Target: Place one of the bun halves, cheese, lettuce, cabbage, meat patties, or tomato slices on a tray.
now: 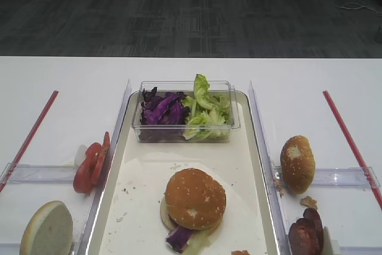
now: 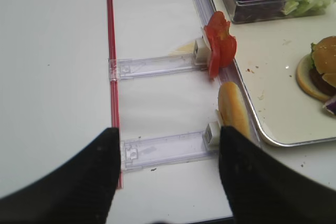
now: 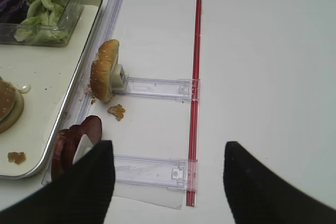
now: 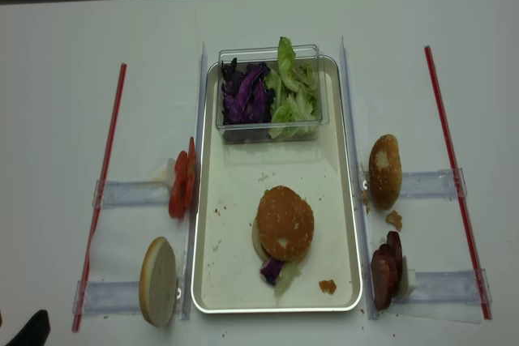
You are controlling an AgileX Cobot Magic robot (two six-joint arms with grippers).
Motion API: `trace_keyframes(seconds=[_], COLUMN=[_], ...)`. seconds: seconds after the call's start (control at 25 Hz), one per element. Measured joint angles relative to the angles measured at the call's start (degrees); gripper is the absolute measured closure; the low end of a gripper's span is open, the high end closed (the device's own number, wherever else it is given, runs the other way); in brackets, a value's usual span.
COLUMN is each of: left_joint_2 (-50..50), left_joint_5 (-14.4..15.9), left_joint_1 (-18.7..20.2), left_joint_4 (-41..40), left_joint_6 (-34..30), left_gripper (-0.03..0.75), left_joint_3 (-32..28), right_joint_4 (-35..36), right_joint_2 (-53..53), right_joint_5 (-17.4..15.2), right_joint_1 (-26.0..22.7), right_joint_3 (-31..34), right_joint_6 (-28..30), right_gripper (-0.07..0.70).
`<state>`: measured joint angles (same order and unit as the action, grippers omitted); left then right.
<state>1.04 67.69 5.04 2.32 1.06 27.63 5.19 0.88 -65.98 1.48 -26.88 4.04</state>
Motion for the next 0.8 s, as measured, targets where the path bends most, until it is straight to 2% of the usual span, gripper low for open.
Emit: trace_keyframes(seconds=[0.8], left_joint_2=[0.0], left_joint_5=[0.0], left_joint_1=[0.0], left_joint_4=[0.0], left_joint_6=[0.0], left_gripper=[0.320], left_joint_3=[0.0], right_joint_4=[0.0], right_joint_2=[0.0], right_joint_5=[0.0], right_joint_1=[0.0], right_joint_3=[0.0], right_joint_6=[0.0], right_gripper=[0.162])
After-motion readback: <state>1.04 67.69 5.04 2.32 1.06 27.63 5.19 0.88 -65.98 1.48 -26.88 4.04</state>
